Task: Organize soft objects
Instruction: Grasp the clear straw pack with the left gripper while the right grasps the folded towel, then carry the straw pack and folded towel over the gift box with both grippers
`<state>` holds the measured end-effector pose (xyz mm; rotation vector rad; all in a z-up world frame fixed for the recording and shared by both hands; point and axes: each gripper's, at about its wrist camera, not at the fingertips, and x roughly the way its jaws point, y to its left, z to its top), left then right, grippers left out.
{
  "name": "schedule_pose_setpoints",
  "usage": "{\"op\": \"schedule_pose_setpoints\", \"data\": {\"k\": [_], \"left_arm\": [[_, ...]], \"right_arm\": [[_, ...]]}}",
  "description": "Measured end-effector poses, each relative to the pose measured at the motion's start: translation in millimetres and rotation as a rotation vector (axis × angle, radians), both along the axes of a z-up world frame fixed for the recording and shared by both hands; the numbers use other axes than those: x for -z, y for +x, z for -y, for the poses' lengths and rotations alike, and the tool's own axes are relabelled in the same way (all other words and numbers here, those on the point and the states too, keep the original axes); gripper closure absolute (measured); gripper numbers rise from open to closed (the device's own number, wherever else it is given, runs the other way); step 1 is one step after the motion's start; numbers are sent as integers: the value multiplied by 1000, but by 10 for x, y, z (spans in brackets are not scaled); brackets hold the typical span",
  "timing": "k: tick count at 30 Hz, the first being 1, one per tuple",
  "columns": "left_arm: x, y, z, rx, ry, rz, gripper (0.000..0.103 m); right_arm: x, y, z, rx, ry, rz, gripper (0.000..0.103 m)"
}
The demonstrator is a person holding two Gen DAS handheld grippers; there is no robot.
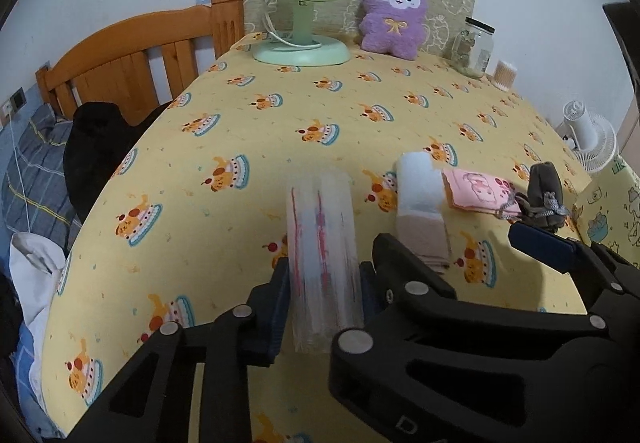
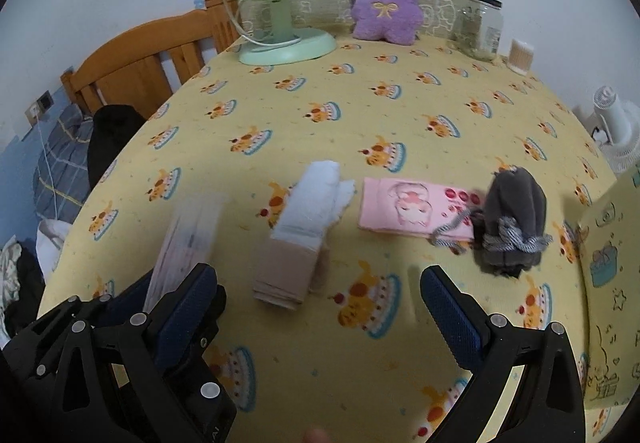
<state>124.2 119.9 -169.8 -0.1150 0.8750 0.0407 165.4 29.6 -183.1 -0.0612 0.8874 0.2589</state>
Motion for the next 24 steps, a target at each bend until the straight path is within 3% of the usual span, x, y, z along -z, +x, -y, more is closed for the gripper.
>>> {"op": "schedule_pose_setpoints", "data": {"k": [12,15,16,19,21,23,24], "left_arm": [[5,238,-92,26,28,-14,69],[4,269,-118,21,7,-21,68],[-3,272,-110,21,11,-20,68],[-3,274,-72,21,29,-20,68],[6,272,-69,19,26,-23,69],[6,266,-59,29,30,-26,70],[4,255,-43,41,23,-31,70]], "right_arm": [[40,272,-118,-3,20,-22,4],[93,414,-31,-6,78,-124,9],[74,411,-27,-4,68,-113,10],[64,401,-21,31,36,-105,27],[60,376,-39,55,-11,-69,53],[66,352,-27,62,-28,-47,71],[65,341,-27,46,-23,-53,72]]}}
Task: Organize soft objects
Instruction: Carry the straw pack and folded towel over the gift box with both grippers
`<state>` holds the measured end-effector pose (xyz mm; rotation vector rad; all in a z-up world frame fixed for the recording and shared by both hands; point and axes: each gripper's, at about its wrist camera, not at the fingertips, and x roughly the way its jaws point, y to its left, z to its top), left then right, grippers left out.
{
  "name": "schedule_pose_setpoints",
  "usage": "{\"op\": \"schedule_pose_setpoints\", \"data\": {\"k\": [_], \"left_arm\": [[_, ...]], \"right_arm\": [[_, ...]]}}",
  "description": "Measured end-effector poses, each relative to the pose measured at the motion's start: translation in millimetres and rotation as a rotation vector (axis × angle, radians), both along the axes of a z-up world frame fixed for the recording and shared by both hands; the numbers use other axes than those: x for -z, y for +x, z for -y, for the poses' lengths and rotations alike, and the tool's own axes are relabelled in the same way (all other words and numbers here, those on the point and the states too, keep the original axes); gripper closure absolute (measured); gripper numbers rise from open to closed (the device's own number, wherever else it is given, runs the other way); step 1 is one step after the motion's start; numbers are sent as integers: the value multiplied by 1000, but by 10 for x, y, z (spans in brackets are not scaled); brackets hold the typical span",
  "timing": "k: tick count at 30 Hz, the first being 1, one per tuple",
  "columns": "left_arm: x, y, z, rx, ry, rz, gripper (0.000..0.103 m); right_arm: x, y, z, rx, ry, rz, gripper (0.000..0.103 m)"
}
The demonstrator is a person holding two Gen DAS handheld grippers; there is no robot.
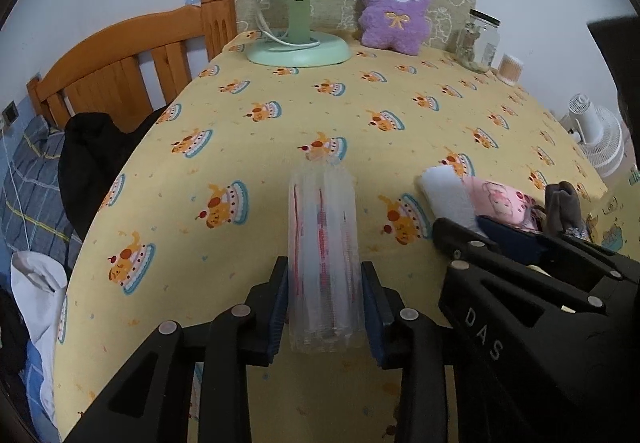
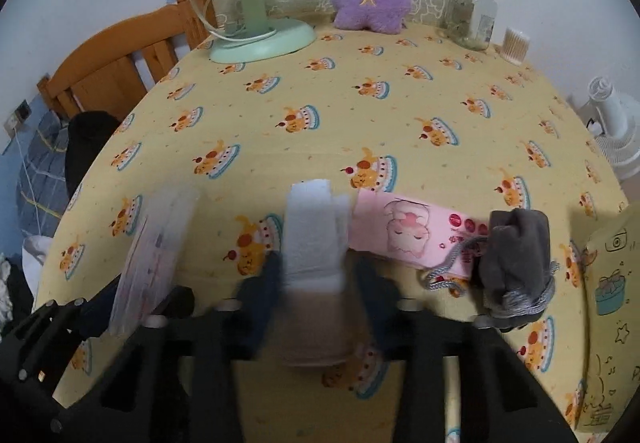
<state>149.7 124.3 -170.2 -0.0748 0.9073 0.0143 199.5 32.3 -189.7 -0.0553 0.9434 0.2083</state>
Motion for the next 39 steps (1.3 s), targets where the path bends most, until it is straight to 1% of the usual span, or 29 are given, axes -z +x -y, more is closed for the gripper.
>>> {"op": "schedule_pose_setpoints", "data": {"k": [2,3,6,8,10,12,14,15,28,34,39], "left_arm": [[-13,-25,13,25,-39,-10,73],[-14,-35,12,26,-46,-11,73],[-22,-78,63,26,-34,-13,73],[-39,-106,73,40,-61,-29,78],[-65,-137,61,52,-107,-38,78],[-118,-191,129,54,-86,-22,78],[-183,-229,161,54,-92,-6,78],[-214,-242,174,51,-90,1,78],[-716,-397,404,62,-59,122,78],[-928,-474,558,59,-43,169,78],[-1075,-505,692,75,-48,196,78]], "right_arm": [[-10,-10,12,-19,9,-21,74],[-22,-26,34,-21,17,-29,74],[-47,-85,87,-41,41,-41,76],[-56,-122,104,-61,41,-54,78],[-88,-160,102,-86,50,-53,78],[-136,-212,78,-121,60,-45,78],[-202,-273,51,-131,40,-14,78],[-227,-284,61,-132,50,-14,78],[-760,-499,323,-116,85,108,78],[-1008,-589,477,-101,89,156,78],[-1182,-647,612,-92,84,189,78]]}}
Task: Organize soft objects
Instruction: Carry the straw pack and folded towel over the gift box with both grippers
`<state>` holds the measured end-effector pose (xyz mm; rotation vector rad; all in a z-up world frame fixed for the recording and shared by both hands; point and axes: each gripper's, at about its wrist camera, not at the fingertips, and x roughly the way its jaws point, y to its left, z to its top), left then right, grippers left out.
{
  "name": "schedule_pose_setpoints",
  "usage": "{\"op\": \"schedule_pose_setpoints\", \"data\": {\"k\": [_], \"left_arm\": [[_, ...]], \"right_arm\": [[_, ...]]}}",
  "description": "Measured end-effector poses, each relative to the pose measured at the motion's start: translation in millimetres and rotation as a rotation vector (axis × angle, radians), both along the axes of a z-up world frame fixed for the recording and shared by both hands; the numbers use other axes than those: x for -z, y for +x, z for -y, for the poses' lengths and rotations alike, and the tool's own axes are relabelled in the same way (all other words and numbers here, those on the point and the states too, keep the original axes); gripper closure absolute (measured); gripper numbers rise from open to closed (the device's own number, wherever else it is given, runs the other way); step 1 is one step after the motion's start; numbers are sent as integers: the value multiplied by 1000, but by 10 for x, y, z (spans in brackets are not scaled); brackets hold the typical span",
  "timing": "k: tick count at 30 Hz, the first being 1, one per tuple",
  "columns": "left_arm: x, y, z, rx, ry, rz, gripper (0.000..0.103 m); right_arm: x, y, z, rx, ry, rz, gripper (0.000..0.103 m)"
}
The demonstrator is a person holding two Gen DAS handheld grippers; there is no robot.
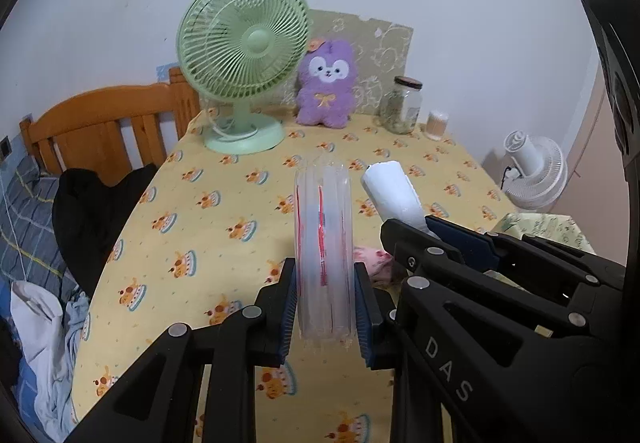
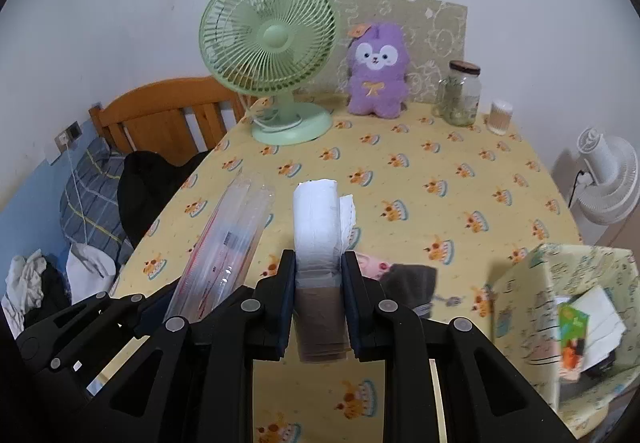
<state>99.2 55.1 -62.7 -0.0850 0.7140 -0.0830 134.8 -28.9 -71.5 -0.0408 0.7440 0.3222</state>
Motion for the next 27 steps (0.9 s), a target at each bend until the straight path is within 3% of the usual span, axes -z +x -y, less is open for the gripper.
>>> {"op": "schedule_pose_setpoints", "data": {"k": [15,27], "left_arm": [[-387,-21,481,64,29,71,78],[-469,36,944,125,32,90,78]], "right_arm": [[-397,-105,491,85,17,72,78],[-515,-108,997,160,21,94,78]]}}
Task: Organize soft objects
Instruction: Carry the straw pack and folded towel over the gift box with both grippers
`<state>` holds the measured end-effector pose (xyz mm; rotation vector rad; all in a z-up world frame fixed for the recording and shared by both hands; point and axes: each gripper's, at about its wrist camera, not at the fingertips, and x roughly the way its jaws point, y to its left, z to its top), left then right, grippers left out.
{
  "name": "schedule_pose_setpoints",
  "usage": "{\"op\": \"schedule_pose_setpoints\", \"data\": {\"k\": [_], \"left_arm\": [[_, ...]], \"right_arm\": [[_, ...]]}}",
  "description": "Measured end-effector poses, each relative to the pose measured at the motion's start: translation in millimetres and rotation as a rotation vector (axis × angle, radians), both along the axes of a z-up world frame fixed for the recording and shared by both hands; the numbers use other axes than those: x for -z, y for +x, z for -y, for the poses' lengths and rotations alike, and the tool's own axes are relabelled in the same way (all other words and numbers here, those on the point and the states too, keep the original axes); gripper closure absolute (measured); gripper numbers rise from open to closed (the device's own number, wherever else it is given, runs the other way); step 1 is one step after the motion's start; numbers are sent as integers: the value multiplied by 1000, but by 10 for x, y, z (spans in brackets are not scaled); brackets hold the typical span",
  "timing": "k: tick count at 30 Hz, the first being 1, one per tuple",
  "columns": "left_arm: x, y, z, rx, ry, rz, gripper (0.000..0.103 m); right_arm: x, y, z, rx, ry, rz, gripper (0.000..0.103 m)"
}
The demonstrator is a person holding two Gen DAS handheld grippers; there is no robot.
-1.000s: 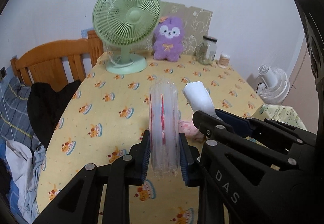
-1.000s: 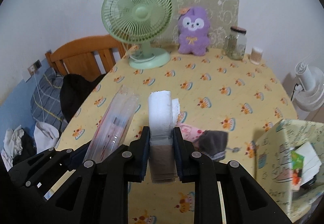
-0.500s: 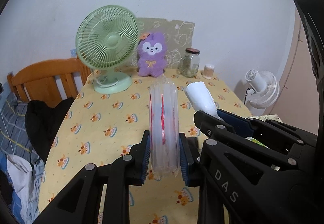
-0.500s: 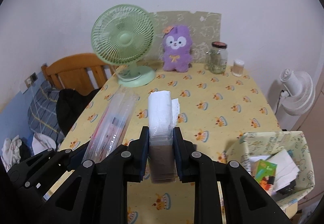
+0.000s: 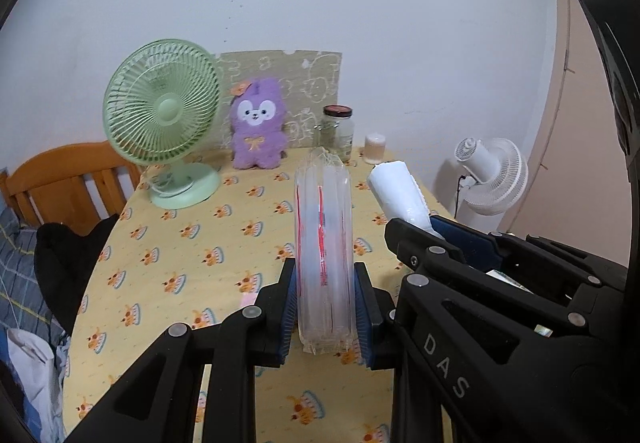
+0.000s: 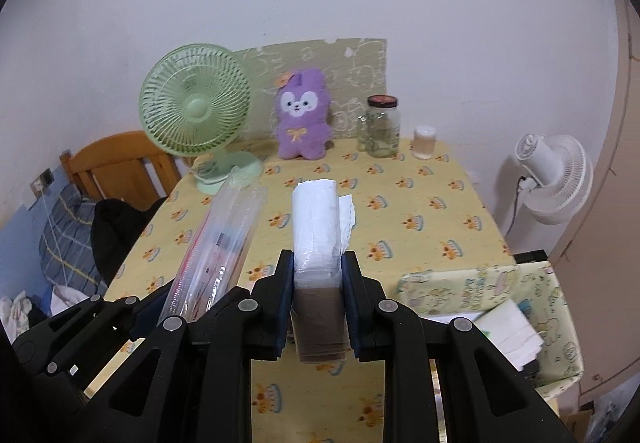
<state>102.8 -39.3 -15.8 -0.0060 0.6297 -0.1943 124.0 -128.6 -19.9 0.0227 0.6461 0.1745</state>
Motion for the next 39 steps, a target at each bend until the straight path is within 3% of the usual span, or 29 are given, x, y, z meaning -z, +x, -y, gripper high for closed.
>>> {"op": "schedule_pose_setpoints", "data": {"k": [22,39], "left_arm": [[64,94,816,125,23,-6,77],[329,206,1393,203,64,-69,76]], "right_arm": [[61,-26,860,134,0,3,78],[323,17,1460,232,17,-52,78]]}}
